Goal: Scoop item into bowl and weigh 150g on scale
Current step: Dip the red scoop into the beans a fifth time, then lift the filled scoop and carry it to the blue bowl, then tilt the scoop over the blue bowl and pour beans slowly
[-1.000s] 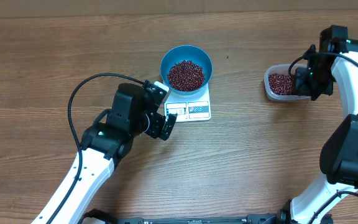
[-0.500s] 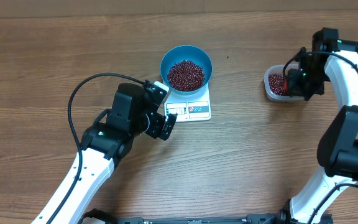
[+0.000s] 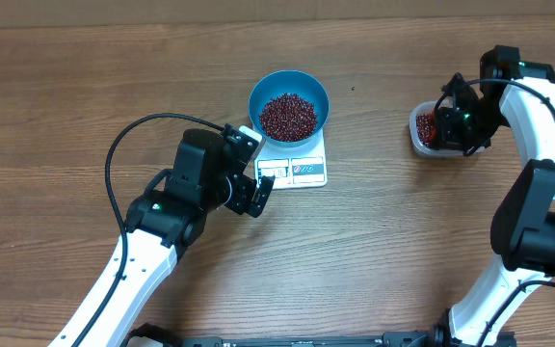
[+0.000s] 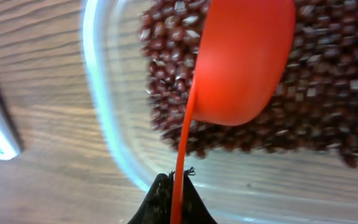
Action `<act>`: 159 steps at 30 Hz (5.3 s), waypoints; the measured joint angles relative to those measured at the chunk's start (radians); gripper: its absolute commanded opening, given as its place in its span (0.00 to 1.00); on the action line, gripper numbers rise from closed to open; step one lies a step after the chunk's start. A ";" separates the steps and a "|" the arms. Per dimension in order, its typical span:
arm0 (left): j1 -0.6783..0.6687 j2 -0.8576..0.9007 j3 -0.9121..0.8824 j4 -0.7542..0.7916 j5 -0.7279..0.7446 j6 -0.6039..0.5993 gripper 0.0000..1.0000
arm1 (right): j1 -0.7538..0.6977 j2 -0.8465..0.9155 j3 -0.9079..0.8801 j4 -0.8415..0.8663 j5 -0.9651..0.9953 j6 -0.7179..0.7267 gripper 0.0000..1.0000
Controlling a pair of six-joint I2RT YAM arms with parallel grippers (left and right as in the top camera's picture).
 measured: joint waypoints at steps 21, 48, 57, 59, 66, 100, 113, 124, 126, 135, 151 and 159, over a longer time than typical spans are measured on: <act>0.000 0.000 0.000 0.000 0.000 0.000 0.99 | -0.079 0.014 -0.009 -0.090 -0.204 -0.048 0.04; 0.000 0.000 0.000 0.000 0.000 0.000 1.00 | -0.320 0.017 -0.013 -0.215 -0.567 -0.231 0.04; 0.000 0.000 0.000 0.000 0.000 0.000 1.00 | -0.335 0.017 -0.014 -0.270 -0.676 -0.342 0.04; 0.000 0.000 0.000 0.000 0.000 0.000 0.99 | -0.335 0.017 -0.014 -0.279 -0.699 -0.360 0.04; 0.000 0.000 0.000 0.000 0.000 0.000 1.00 | -0.335 0.017 -0.014 -0.301 -0.777 -0.404 0.04; 0.000 0.000 0.000 0.000 0.000 0.000 0.99 | 0.138 0.017 -0.006 -0.055 -0.950 -0.195 0.04; 0.000 0.000 0.000 0.000 0.000 0.000 0.99 | 0.319 0.019 0.157 0.027 -0.699 0.109 0.04; 0.000 0.000 0.000 0.000 0.000 0.000 1.00 | 0.449 0.021 0.330 -0.021 -0.328 0.231 0.04; 0.000 0.000 0.000 0.000 0.000 0.000 1.00 | 0.470 0.021 0.355 -0.035 -0.274 0.242 0.04; 0.000 0.000 0.000 0.000 0.000 0.000 1.00 | 0.514 0.021 0.377 -0.059 -0.116 0.261 0.04; 0.000 0.000 0.000 0.000 0.000 0.000 0.99 | 0.565 0.021 0.377 -0.059 0.022 0.266 0.04; 0.000 0.000 0.000 0.000 0.000 0.000 0.99 | 0.589 0.021 0.377 -0.059 0.071 0.265 0.04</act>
